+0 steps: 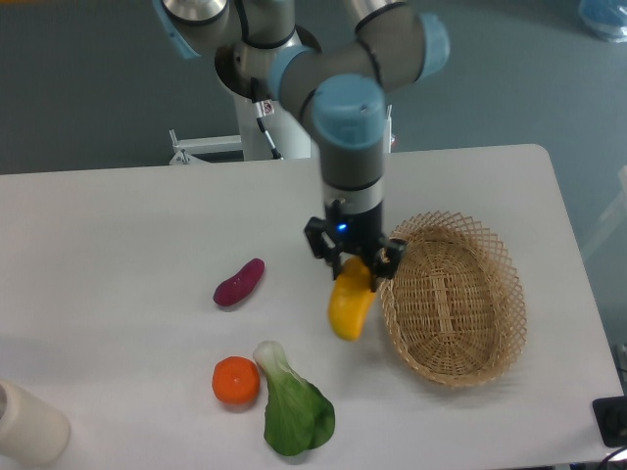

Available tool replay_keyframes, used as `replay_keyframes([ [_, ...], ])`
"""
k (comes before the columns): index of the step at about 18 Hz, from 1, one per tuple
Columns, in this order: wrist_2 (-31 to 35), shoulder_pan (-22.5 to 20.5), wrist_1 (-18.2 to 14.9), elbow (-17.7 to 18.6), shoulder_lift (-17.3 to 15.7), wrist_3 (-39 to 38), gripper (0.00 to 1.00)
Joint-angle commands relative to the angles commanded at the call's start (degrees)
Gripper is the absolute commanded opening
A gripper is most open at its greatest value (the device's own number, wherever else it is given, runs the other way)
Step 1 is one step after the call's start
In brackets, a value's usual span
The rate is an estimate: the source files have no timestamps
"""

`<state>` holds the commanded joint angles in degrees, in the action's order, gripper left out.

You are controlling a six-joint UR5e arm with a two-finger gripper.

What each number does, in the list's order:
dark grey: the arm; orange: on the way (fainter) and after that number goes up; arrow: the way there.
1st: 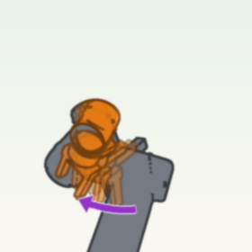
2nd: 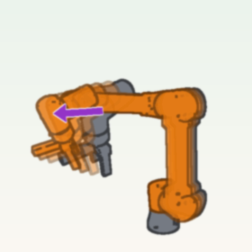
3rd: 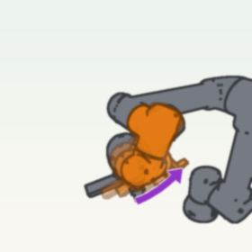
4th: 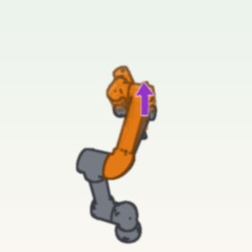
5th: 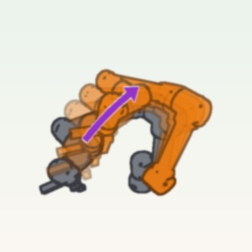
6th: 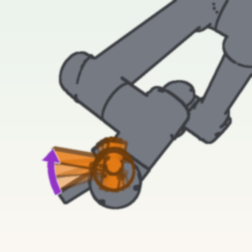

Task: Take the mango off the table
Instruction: 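Lift the mango and carry it over the wicker basket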

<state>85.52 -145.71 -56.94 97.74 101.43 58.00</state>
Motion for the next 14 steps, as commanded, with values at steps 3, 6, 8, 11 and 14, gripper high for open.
replay_keyframes([
  [3,-1.3,-3.8,-3.8,-1.9,-0.8,6.7,0.50],
  [6,-3.5,-5.9,-5.3,-3.3,-0.8,9.6,0.50],
  [8,-3.5,-6.1,-5.2,-3.4,-0.8,9.9,0.50],
  [11,-3.5,-6.2,-5.3,-4.3,-0.8,9.9,0.50],
  [14,-3.6,-6.2,-5.3,-4.3,-0.7,9.8,0.50],
])
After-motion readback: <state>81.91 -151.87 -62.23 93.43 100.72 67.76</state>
